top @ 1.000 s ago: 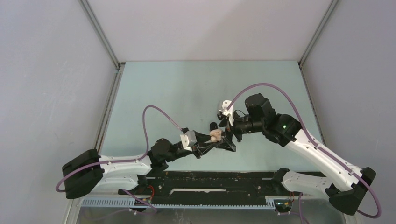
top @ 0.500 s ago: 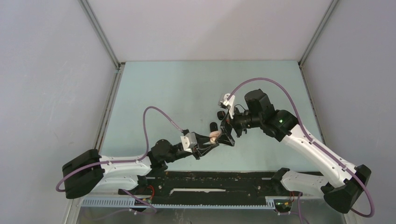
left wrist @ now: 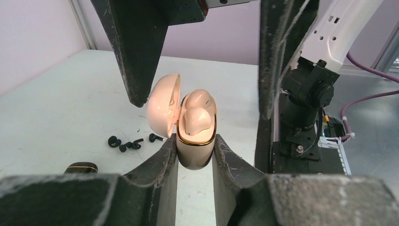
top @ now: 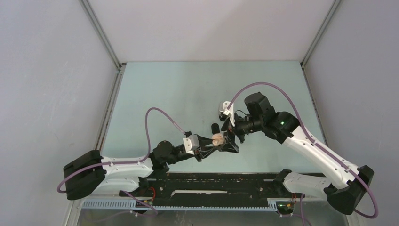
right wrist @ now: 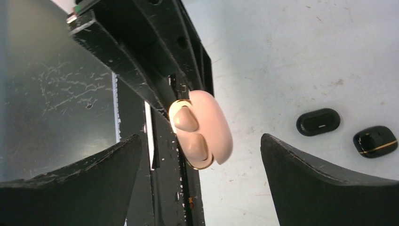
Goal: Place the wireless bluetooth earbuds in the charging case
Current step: Close the charging case.
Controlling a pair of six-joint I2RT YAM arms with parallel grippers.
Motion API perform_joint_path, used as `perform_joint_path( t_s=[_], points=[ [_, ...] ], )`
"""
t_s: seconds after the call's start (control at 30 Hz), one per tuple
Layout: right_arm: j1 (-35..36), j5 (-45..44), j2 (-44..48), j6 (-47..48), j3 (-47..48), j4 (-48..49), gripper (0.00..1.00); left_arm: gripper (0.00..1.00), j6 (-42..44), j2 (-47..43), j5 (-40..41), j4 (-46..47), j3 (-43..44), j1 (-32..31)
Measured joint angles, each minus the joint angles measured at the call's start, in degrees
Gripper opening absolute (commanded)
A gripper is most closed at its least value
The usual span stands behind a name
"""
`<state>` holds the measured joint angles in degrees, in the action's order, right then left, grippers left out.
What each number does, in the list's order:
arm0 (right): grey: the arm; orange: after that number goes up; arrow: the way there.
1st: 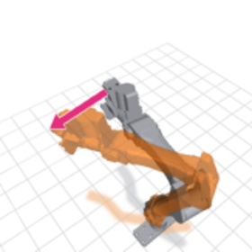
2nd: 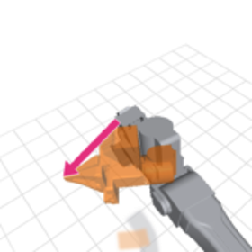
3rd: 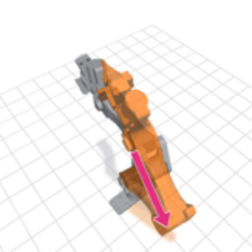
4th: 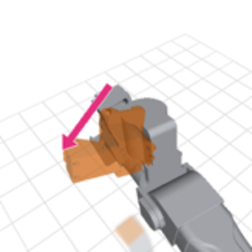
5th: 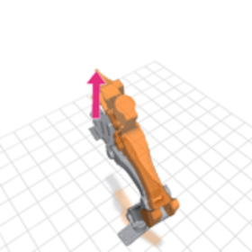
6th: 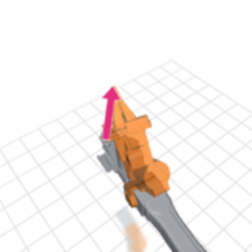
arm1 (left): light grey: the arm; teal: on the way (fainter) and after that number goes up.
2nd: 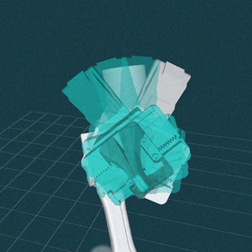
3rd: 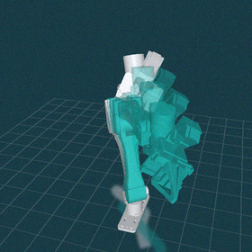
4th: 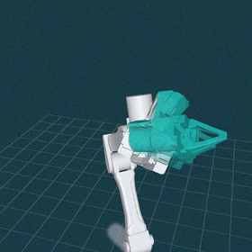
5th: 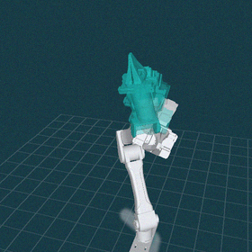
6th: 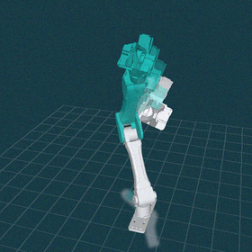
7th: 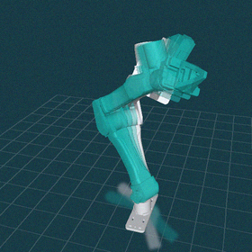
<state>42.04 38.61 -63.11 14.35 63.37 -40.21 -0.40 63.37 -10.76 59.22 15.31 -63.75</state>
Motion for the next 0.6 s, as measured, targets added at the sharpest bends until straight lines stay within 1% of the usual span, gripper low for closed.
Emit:
perform_joint_path(
  t_s=[0.43, 0.6],
  points=[
    [2.08, 4.63, 0.20, 6.34, 1.53, -5.73, 0.95, 0.00, -0.02, 1.03, 0.07, -0.20, 0.00, -0.09],
    [2.10, 5.18, 0.46, 7.98, 5.05, -10.69, 0.95, 0.00, -0.61, 2.12, 1.33, -0.22, 0.00, -0.11]
  ],
)
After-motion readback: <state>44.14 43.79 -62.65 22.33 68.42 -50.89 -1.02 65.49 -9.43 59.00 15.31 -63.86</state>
